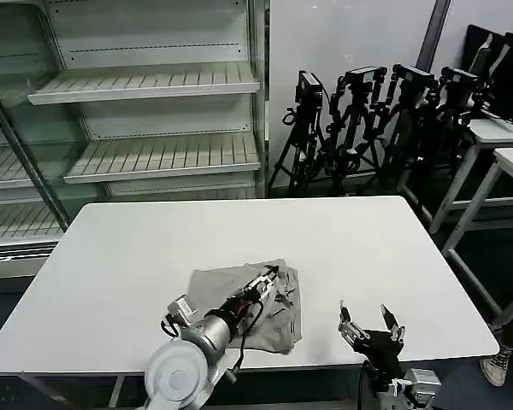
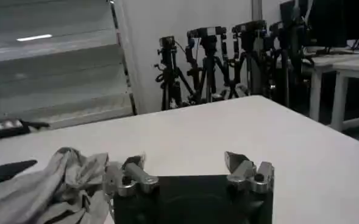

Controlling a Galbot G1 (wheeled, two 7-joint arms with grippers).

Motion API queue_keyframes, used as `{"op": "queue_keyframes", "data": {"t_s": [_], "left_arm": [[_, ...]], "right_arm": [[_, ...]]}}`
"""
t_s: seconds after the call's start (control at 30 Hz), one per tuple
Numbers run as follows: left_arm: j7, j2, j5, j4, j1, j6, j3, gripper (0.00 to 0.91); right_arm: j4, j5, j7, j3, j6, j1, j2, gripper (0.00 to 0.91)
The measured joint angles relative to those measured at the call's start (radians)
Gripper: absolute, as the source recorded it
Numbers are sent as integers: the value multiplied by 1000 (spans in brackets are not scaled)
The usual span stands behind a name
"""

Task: Fold and organize the clothes.

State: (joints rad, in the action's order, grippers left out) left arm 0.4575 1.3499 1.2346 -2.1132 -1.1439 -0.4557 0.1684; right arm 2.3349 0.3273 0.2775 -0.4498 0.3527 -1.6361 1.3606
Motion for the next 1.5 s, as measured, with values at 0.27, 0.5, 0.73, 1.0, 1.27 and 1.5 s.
{"op": "queue_keyframes", "data": {"t_s": [0.27,0.5,0.73,1.0,1.27,1.5], "left_arm": [[-11,-99,43,-88,-57,-31,102,907],[-15,-242,88,-102,-123,-72,238,907],[-30,-337,129,-70,-154,-97,305,907],[-58,-369,144,-2,-155,-110,316,907],[-81,-362,141,45,-155,-114,298,907],[-88,-322,131,58,-143,-108,277,907]], "right_arm": [[-15,0,-2,15,4,13,-1,907],[-28,6,-6,26,10,25,-15,907],[-37,14,-6,30,19,36,-24,907],[-33,18,-6,23,24,28,-37,907],[-20,21,-5,14,26,20,-43,907],[-18,19,-2,17,28,22,-34,907]]}}
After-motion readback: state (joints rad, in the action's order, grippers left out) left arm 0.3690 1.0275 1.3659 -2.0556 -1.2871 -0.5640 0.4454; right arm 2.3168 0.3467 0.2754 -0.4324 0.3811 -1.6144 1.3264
